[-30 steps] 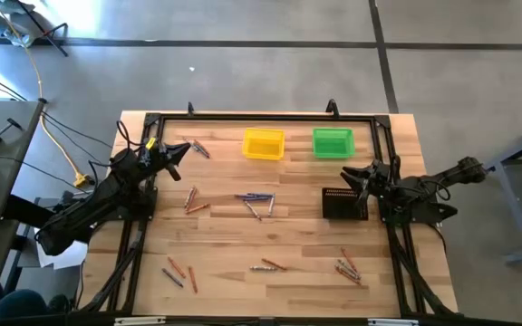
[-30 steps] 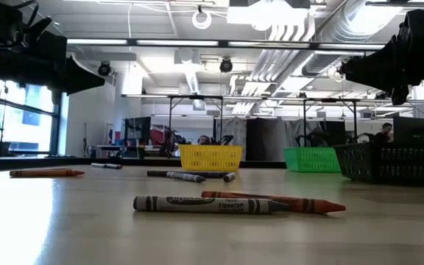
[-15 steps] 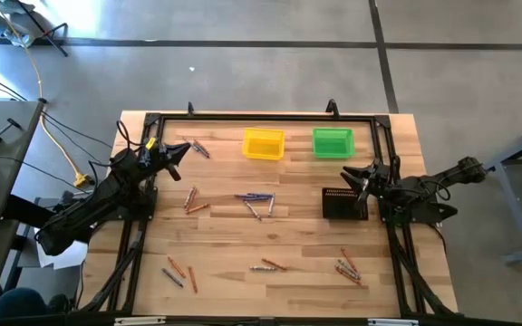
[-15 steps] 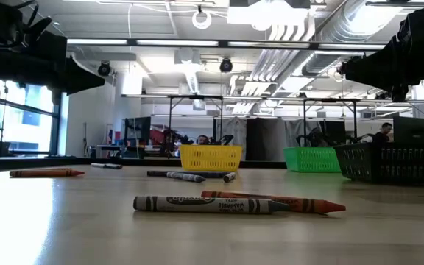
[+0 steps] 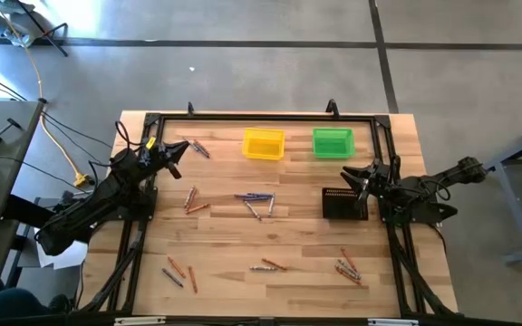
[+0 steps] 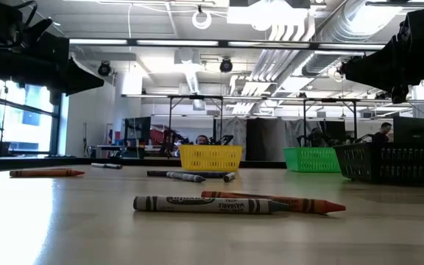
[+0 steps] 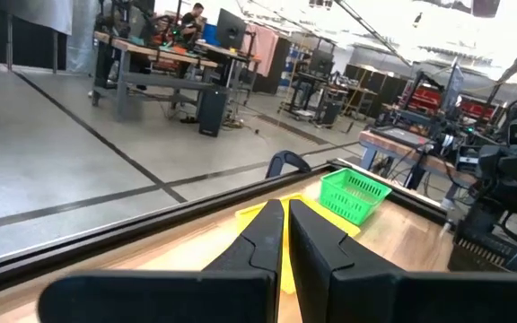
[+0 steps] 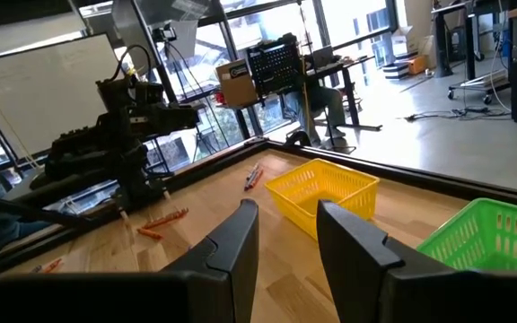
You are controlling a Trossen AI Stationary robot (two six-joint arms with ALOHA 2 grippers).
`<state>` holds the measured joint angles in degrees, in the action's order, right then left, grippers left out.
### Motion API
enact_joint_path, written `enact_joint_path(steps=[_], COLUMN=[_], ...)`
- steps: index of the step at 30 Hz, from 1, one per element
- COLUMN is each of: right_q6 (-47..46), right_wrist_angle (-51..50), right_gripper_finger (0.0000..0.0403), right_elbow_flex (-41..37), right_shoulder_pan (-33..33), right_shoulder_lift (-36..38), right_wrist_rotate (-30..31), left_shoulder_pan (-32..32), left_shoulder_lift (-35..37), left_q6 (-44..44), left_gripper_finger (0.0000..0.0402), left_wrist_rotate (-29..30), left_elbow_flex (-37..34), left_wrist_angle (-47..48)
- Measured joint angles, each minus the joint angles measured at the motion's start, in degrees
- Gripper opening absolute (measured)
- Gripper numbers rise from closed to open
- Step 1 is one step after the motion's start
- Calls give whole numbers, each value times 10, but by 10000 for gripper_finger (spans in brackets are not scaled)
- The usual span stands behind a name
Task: Sort crayons
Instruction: Put the orange crayon into the green bin
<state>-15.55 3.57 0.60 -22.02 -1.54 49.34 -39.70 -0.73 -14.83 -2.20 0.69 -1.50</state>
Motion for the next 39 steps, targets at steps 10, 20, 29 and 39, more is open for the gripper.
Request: enact_joint_path(steps=[10,20,29,39], right_q6=[0,0,-9,-60], right_wrist_angle=[-2,-3,-3,1], right_gripper_finger=[110,110,110,110], right_elbow_flex=[0,0,0,0], right_shoulder_pan=[0,0,0,0], right_shoulder_lift=[0,0,0,0], right_wrist_rotate=[0,0,0,0], left_shoulder_pan=[0,0,0,0], left_shoulder_lift=[0,0,0,-12], left_q6=[-1,-30,-11,-65], left_gripper_finger=[10,10,10,10], left_wrist_rotate=[2,3,3,-17], left_elbow_flex=[0,0,0,0], left_wrist_angle=[4,4,4,3])
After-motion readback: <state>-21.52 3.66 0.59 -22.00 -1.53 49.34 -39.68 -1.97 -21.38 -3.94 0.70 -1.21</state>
